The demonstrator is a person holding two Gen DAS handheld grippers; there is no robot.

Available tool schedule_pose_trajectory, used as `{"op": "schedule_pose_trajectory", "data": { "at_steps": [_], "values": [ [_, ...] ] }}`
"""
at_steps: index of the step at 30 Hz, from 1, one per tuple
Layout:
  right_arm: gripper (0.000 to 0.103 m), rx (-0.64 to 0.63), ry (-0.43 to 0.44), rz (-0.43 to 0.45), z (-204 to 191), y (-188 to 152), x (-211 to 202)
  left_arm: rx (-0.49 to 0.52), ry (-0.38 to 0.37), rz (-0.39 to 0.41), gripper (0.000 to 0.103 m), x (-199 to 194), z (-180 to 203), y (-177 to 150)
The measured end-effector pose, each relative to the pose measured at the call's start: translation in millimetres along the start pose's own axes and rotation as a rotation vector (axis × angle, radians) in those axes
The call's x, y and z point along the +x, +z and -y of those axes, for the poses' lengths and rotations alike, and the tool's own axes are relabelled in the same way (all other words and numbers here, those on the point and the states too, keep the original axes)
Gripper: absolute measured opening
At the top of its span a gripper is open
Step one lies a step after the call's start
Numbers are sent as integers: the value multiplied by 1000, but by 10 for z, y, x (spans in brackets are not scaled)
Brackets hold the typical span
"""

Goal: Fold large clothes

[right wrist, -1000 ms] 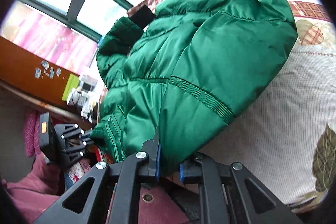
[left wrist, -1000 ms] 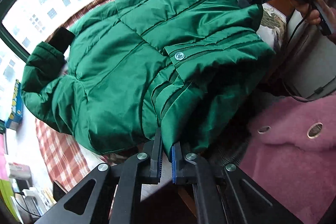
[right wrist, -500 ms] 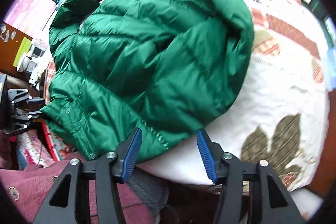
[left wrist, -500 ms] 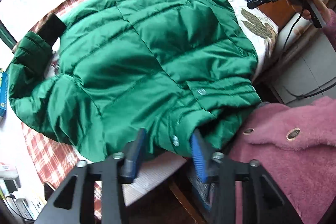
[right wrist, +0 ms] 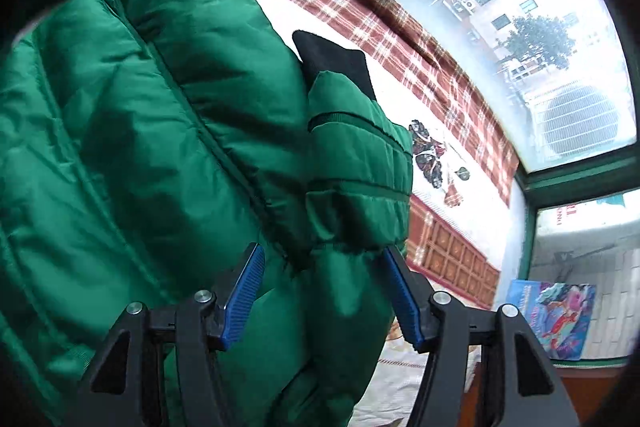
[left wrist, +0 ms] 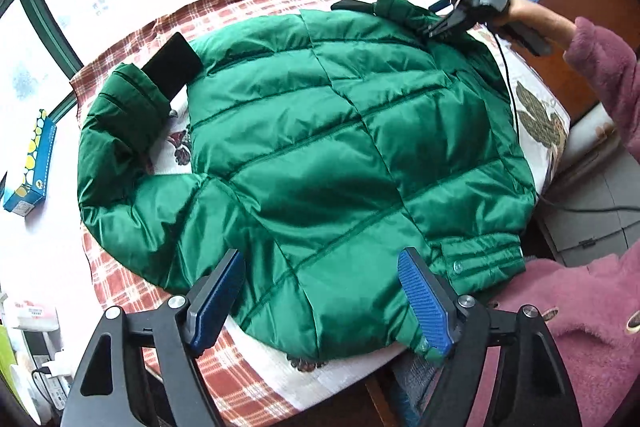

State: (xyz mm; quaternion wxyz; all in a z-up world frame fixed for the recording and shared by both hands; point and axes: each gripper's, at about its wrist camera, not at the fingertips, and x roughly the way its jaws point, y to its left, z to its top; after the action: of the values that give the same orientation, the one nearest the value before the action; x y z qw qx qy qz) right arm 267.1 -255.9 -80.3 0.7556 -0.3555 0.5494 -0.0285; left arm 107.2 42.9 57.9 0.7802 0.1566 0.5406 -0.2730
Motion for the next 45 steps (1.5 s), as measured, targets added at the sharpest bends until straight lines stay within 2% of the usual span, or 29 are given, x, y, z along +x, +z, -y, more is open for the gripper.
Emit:
{"op": "schedule_pose_trajectory", "data": {
  "at_steps": [2,4,7,9,11,13,14,15,17,18,19,21,22,23,25,27,29,30,31,34,36,39,40,42,45],
  "values": [
    [66,-46,-118,-35,-9,13,151,-38,-9,15,85,141,-179,212],
    [66,-61,-149,-38,50,-6,245,-77,-28,8,85,380,-370,471],
    [66,-10,-213,-48,274,-82,313,-155,-41,-18,85,821,-721,892],
    [66,10,-339,-45,444,-202,306,-228,-87,-39,84,1114,-1016,1126],
    [66,80,-431,-62,688,-372,353,-315,-106,-49,84,1372,-1307,1318],
    [66,222,-436,-108,1030,-659,461,-380,-112,-52,84,1573,-1575,1440],
    [66,321,-392,-138,1215,-832,517,-406,-110,-49,84,1658,-1701,1479],
    [66,448,-304,-165,1410,-1029,591,-428,-83,-45,84,1722,-1823,1515],
    [66,714,-79,-197,1750,-1464,753,-489,-50,-40,84,1851,-2089,1540],
    [66,799,-1,-215,1851,-1646,815,-513,-23,-39,84,1900,-2214,1540],
    [66,854,48,-225,1918,-1791,850,-543,36,-34,81,1924,-2344,1525],
    [66,923,97,-218,2000,-1992,856,-588,132,-23,66,1911,-2561,1473],
    [66,937,99,-203,2028,-2060,811,-613,171,-9,56,1868,-2671,1429],
    [66,940,85,-191,2048,-2101,753,-644,206,14,51,1800,-2793,1367],
    [66,923,59,-150,2070,-2131,601,-707,282,66,51,1623,-3060,1200],
    [66,900,55,-97,2067,-2076,427,-789,395,84,51,1425,-3341,999],
    [67,876,84,-38,2065,-2010,262,-864,532,77,52,1206,-3590,783],
    [68,869,118,-12,2073,-1960,201,-891,550,78,52,1092,-3681,682],
    [68,859,161,15,2068,-1908,108,-914,521,92,52,982,-3752,588],
    [69,835,353,82,2013,-1645,-70,-952,337,158,55,692,-3756,449],
    [69,827,490,106,1933,-1444,-92,-922,230,177,66,603,-3555,539],
    [71,806,696,110,1715,-1146,-34,-831,126,200,80,595,-3125,765],
    [71,796,751,95,1633,-1038,42,-800,90,195,86,664,-2927,934],
    [71,787,806,55,1474,-862,191,-739,18,170,87,851,-2645,1162],
    [71,773,809,-33,1264,-700,479,-647,-21,103,88,1193,-2215,1478]
  ]
}}
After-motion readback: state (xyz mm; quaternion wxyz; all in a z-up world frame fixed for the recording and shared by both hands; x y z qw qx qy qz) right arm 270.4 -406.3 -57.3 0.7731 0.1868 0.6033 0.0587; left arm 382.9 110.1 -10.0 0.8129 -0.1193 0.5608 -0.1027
